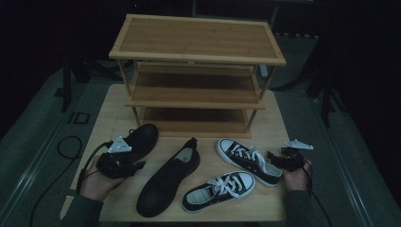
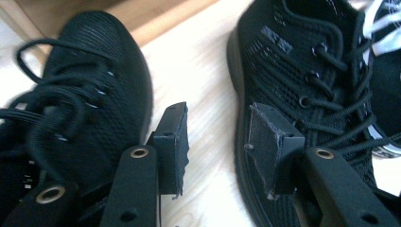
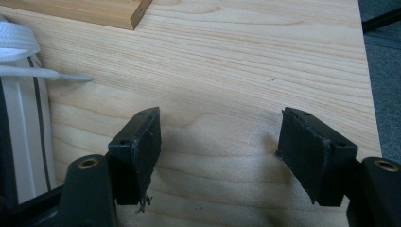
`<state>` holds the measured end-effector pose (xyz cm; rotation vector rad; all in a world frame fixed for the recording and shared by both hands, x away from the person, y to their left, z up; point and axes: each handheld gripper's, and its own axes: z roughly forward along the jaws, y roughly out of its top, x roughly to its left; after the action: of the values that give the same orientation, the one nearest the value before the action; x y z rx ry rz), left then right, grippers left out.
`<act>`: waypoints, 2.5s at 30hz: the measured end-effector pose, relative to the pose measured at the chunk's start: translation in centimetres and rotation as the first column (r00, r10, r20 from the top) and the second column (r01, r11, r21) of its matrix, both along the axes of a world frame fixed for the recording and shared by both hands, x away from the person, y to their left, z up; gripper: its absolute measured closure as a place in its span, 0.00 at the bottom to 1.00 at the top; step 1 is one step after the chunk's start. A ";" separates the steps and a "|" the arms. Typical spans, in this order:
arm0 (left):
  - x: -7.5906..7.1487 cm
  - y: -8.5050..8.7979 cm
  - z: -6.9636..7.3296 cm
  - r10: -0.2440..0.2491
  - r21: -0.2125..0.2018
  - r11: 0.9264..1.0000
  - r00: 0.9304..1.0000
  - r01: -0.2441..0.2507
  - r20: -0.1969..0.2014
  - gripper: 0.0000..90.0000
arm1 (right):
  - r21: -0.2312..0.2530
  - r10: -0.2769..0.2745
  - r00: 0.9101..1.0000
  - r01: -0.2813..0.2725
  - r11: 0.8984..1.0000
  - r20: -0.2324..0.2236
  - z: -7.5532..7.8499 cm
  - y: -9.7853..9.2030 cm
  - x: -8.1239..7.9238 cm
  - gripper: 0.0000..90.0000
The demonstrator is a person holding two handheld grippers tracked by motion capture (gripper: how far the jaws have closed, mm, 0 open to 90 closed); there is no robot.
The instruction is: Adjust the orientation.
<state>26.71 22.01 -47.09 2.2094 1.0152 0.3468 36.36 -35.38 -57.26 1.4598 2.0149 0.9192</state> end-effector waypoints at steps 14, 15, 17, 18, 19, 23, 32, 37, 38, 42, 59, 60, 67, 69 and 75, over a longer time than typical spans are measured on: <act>-1.0 -0.7 -0.6 -0.046 -0.010 0.999 0.999 0.046 0.000 0.64 | 0.000 0.000 1.000 0.000 1.000 0.000 0.0 0.0 0.0 0.34; -1.1 -0.8 -0.6 -0.050 -0.015 0.999 0.999 0.050 0.001 0.64 | 0.000 0.000 1.000 0.000 1.000 0.000 0.0 0.0 0.0 0.34; -1.3 -0.9 -0.6 -0.057 -0.017 0.998 0.998 0.057 -0.002 0.65 | -0.001 0.000 1.000 0.000 1.000 0.000 0.0 0.0 0.0 0.34; -1.4 -1.0 -0.6 -0.063 -0.016 0.998 0.998 0.063 -0.003 0.65 | -0.001 0.000 1.000 0.000 1.000 0.000 0.0 0.0 0.0 0.34; -1.5 -1.1 -0.7 -0.066 -0.011 0.998 0.998 0.066 -0.001 0.65 | -0.001 0.000 1.000 0.000 1.000 0.000 0.0 0.0 0.0 0.34; -1.6 -1.5 -1.0 -0.082 0.002 0.997 0.997 0.082 -0.013 0.65 | -0.001 0.000 1.000 0.000 1.000 -0.001 0.0 0.0 0.0 0.34; -2.2 -2.1 -1.6 -0.100 0.017 0.995 0.994 0.101 -0.034 0.64 | -0.001 0.001 1.000 -0.001 1.000 -0.001 0.0 0.0 0.0 0.34; -2.5 -2.5 -2.0 -0.126 0.010 0.992 0.991 0.127 -0.050 0.68 | -0.001 0.000 1.000 0.000 1.000 -0.001 0.0 0.0 0.0 0.34; -2.4 -2.5 -2.1 -0.131 0.009 0.991 0.990 0.132 -0.054 0.72 | -0.001 0.001 1.000 -0.001 1.000 -0.001 0.0 0.0 0.0 0.34; -2.3 -2.5 -2.2 -0.138 -0.018 0.990 0.988 0.137 -0.066 0.81 | -0.001 0.001 1.000 -0.001 1.000 -0.001 0.0 0.0 0.0 0.34; -2.4 -3.1 -2.7 -0.166 -0.030 0.986 0.984 0.164 -0.071 0.72 | -0.001 0.000 1.000 0.000 1.000 -0.001 0.0 0.0 0.0 0.34; -2.3 -3.2 -2.7 -0.173 -0.041 0.985 0.981 0.170 -0.083 0.76 | -0.001 0.000 1.000 0.000 1.000 -0.001 0.0 0.0 0.0 0.34; -2.2 -3.3 -2.3 -0.130 -0.008 0.992 0.989 0.129 -0.077 1.00 | -0.001 0.001 1.000 -0.001 1.000 -0.001 0.0 0.0 0.0 0.34; -2.2 -3.3 -2.0 -0.119 -0.014 0.993 0.991 0.118 -0.062 1.00 | -0.001 0.001 1.000 -0.001 1.000 -0.001 0.0 0.0 0.0 0.34; -1.7 -3.4 -1.3 -0.125 -0.019 0.992 0.991 0.124 -0.052 1.00 | -0.002 0.001 1.000 -0.001 1.000 -0.001 0.0 0.0 0.0 0.34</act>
<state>25.01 18.62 -48.44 2.2655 0.8990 0.2240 36.33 -35.34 -57.25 1.4588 2.0172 0.9167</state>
